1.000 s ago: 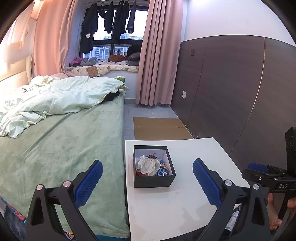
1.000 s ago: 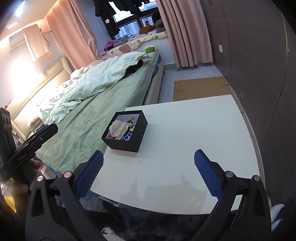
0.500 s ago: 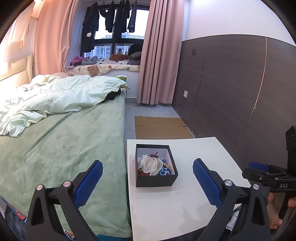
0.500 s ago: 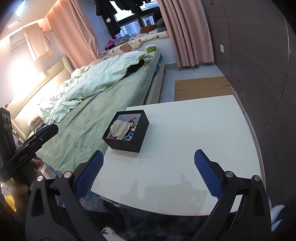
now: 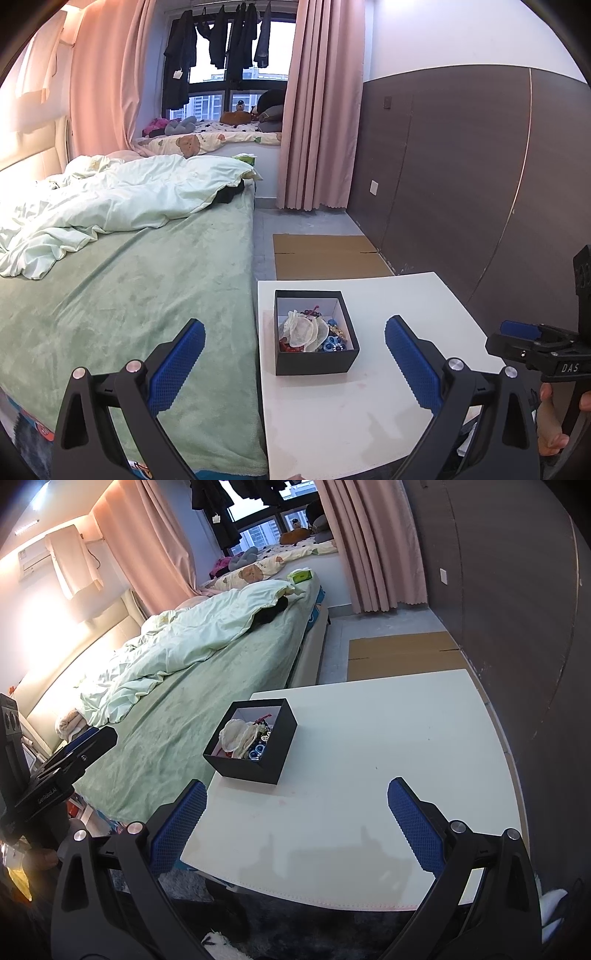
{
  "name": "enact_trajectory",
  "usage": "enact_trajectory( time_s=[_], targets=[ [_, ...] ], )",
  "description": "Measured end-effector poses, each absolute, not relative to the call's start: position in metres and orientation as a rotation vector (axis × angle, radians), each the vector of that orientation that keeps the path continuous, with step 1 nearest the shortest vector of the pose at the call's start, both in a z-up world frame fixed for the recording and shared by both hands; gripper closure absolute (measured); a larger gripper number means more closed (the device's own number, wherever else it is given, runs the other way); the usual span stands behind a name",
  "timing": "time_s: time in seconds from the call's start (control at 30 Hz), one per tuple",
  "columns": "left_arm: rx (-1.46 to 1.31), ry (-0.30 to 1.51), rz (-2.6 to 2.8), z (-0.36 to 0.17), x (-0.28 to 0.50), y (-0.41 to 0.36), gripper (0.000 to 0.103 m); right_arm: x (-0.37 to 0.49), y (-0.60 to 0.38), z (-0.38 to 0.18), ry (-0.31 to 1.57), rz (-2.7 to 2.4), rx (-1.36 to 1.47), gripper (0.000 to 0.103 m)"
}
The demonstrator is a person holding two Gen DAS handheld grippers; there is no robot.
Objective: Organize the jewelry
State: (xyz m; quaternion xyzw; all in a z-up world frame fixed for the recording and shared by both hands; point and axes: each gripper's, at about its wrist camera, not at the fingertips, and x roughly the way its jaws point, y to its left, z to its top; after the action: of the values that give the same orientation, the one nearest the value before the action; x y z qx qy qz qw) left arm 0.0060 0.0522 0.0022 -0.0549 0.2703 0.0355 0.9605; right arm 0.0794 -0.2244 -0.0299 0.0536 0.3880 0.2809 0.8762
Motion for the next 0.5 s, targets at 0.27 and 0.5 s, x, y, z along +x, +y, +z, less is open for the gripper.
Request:
enact_trajectory(
  time_s=[0.27,0.5],
  targets=[
    [-0.117,0.531,0.069,0.004,0.0001,0.0504,0.008,0.0777,-0.2247,-0.0318,0.813,0.588,0.109,0.005],
    [-0.11,0.53,0.053,0.0044,-0.003,0.0462,0.008,0.0754,-0.2236,-0.0331,0.814,0.585,0.109,0.005]
  ],
)
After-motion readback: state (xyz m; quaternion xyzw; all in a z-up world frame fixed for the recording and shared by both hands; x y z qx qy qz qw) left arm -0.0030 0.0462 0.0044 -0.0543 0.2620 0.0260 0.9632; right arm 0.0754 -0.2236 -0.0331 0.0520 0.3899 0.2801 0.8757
